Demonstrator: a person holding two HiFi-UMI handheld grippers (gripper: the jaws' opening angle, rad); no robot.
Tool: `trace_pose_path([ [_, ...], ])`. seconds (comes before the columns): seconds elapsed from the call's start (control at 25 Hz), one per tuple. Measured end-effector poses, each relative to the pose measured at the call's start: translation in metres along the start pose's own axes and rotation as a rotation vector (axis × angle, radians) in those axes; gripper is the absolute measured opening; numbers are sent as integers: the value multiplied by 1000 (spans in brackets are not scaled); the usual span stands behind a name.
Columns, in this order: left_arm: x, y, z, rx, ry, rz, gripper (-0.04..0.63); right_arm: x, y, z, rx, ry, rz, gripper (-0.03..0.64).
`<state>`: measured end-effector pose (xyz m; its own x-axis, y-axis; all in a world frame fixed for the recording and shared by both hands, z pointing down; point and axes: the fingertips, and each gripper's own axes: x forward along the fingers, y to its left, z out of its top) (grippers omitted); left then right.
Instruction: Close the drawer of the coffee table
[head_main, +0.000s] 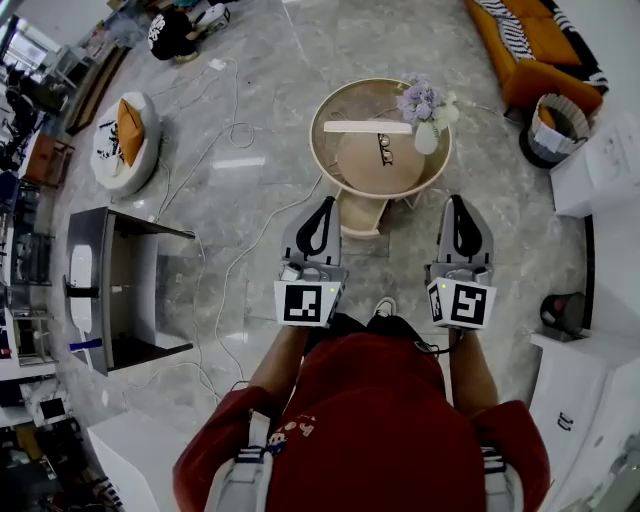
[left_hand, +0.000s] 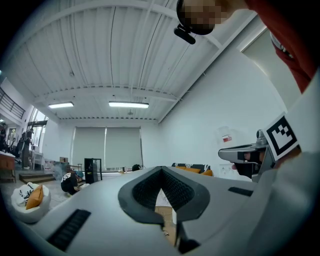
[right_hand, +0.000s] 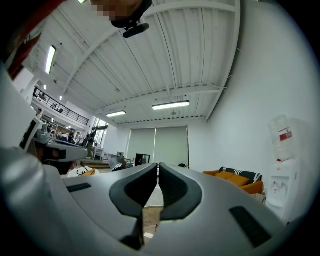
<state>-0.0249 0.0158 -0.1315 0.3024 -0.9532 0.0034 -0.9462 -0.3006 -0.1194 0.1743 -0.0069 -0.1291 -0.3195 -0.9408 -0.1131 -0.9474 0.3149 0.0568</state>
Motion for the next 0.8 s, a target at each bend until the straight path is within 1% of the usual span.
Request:
trace_pose_path([
  [0.08, 1, 2, -6, -12, -11, 3, 12, -1, 4, -7, 20, -1, 1, 25],
  [0.16, 4, 6, -10, -23, -46, 3, 12, 1, 9, -17, 31, 3, -1, 25],
  [0.32, 8, 12, -40, 35, -24, -12, 12, 6, 21, -43, -5, 6, -5, 25],
  [0.48, 14, 15, -69, 45, -88, -47, 12, 13, 31, -86, -22, 48, -2, 25],
  [0.6, 20, 22, -107, 47, -89, -41, 12, 20, 43, -132, -11, 96, 14, 25],
  [0.8, 32, 27, -198, 21, -36, -31, 12, 22, 60, -222, 6, 153, 2, 25],
])
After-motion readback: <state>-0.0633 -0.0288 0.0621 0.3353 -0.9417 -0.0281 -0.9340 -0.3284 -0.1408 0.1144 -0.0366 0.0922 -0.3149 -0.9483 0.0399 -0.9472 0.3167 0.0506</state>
